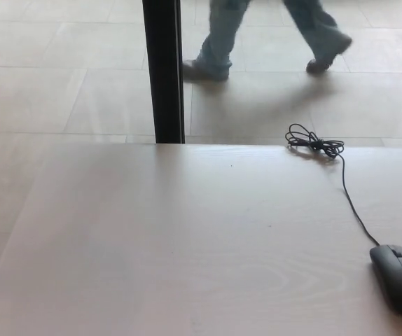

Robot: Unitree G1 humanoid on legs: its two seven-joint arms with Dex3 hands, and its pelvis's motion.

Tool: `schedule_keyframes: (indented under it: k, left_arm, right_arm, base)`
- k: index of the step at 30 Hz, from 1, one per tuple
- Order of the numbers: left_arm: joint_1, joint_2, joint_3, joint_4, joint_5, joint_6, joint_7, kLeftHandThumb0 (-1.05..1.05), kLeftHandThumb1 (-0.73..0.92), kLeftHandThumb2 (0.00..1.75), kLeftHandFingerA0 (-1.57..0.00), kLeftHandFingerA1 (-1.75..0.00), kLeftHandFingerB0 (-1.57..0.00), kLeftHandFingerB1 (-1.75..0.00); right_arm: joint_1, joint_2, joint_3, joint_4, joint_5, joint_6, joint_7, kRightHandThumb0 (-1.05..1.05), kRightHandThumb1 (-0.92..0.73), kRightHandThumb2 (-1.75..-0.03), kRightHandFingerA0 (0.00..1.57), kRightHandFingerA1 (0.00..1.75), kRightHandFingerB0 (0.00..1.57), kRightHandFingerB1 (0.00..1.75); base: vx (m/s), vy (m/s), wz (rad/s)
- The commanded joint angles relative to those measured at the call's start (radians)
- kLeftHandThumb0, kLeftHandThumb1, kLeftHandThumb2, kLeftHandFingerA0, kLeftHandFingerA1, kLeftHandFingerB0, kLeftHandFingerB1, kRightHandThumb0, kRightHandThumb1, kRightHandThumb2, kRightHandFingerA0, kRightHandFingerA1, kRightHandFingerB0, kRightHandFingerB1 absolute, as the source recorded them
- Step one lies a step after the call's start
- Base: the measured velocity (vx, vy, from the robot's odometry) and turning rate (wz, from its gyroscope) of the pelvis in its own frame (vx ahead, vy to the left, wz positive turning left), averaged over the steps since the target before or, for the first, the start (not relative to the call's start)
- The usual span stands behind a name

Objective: The robot uses its right fingers to click on the left button of the black mouse placed on the table.

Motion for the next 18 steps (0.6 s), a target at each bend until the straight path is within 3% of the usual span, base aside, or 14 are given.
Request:
schedule_keyframes:
  k: [1,5,6,7,8,9,13,14,15,16,17,18]
  left_arm:
    - [-0.034,0.055,0.123,0.065,-0.136,-0.034,0.023,-0.65,0.58,0.58,-0.84,-0.67,-0.56,-0.50]
    - [-0.039,0.051,0.136,0.071,-0.130,-0.045,0.020,-0.66,0.57,0.58,-0.85,-0.69,-0.60,-0.51]
    - [-0.044,0.050,0.141,0.080,-0.133,-0.047,0.023,-0.66,0.57,0.57,-0.87,-0.70,-0.56,-0.51]
    - [-0.043,0.050,0.150,0.087,-0.144,-0.051,0.010,-0.65,0.56,0.57,-0.82,-0.67,-0.54,-0.51]
    - [-0.043,0.050,0.153,0.088,-0.147,-0.049,0.008,-0.64,0.57,0.57,-0.83,-0.68,-0.55,-0.50]
    - [-0.043,0.050,0.151,0.088,-0.145,-0.050,0.010,-0.65,0.57,0.58,-0.86,-0.74,-0.56,-0.51]
    - [-0.046,0.049,0.151,0.090,-0.156,-0.046,0.014,-0.68,0.54,0.59,-0.86,-0.75,-0.53,-0.51]
    - [-0.045,0.049,0.145,0.089,-0.154,-0.046,0.014,-0.67,0.57,0.58,-0.85,-0.71,-0.53,-0.49]
    - [-0.045,0.049,0.146,0.090,-0.160,-0.048,0.011,-0.66,0.56,0.58,-0.87,-0.72,-0.57,-0.48]
    - [-0.045,0.048,0.147,0.091,-0.164,-0.049,0.010,-0.66,0.56,0.58,-0.87,-0.72,-0.57,-0.48]
    - [-0.042,0.051,0.140,0.091,-0.161,-0.049,0.008,-0.65,0.57,0.58,-0.87,-0.72,-0.55,-0.48]
    - [-0.041,0.049,0.139,0.091,-0.163,-0.052,0.008,-0.66,0.57,0.58,-0.86,-0.70,-0.56,-0.48]
  right_arm:
    - [-0.029,-0.068,-0.133,0.017,0.139,-0.079,-0.035,-0.56,-0.59,-0.93,0.59,0.69,0.27,0.49]
    - [-0.078,-0.113,-0.178,0.041,0.141,-0.099,-0.063,-0.58,-0.59,-0.90,0.60,0.62,0.32,0.49]
    - [-0.096,-0.122,-0.206,0.043,0.173,-0.102,-0.032,-0.51,-0.71,-0.61,0.72,0.55,0.37,0.35]
    - [-0.125,-0.141,-0.222,0.007,0.189,-0.073,-0.032,-0.56,-0.57,-0.88,0.62,0.62,0.35,0.49]
    - [-0.142,-0.145,-0.236,0.001,0.205,-0.103,-0.013,-0.53,-0.56,-0.87,0.53,0.62,0.35,0.49]
    - [-0.155,-0.154,-0.235,-0.020,0.202,-0.076,-0.021,-0.56,-0.56,-0.88,0.63,0.67,0.34,0.49]
    - [-0.202,-0.190,-0.208,-0.041,0.178,-0.071,-0.037,-0.57,-0.57,-0.89,0.60,0.63,0.32,0.49]
    - [-0.247,-0.205,-0.196,-0.081,0.178,-0.067,-0.032,-0.50,-0.71,-0.61,0.66,0.51,0.38,0.36]
    - [-0.281,-0.208,-0.193,-0.120,0.192,-0.062,-0.022,-0.49,-0.70,-0.61,0.62,0.51,0.39,0.37]
    - [-0.286,-0.206,-0.193,-0.132,0.198,-0.059,-0.019,-0.49,-0.70,-0.61,0.62,0.51,0.39,0.37]
    - [-0.307,-0.209,-0.180,-0.158,0.191,-0.041,-0.026,-0.54,-0.57,-0.88,0.60,0.61,0.33,0.49]
    - [-0.324,-0.223,-0.174,-0.163,0.217,-0.029,0.054,-0.51,-0.72,-0.62,0.51,0.50,0.34,0.36]
  base:
    - [0.00,0.000,0.00]
    - [0.00,0.000,0.00]
    - [0.00,0.000,0.00]
    - [0.00,0.000,0.00]
    - [0.00,0.000,0.00]
    - [0.00,0.000,0.00]
    - [0.00,0.000,0.00]
    - [0.00,0.000,0.00]
    - [0.00,0.000,0.00]
    - [0.00,0.000,0.00]
    - [0.00,0.000,0.00]
    - [0.00,0.000,0.00]
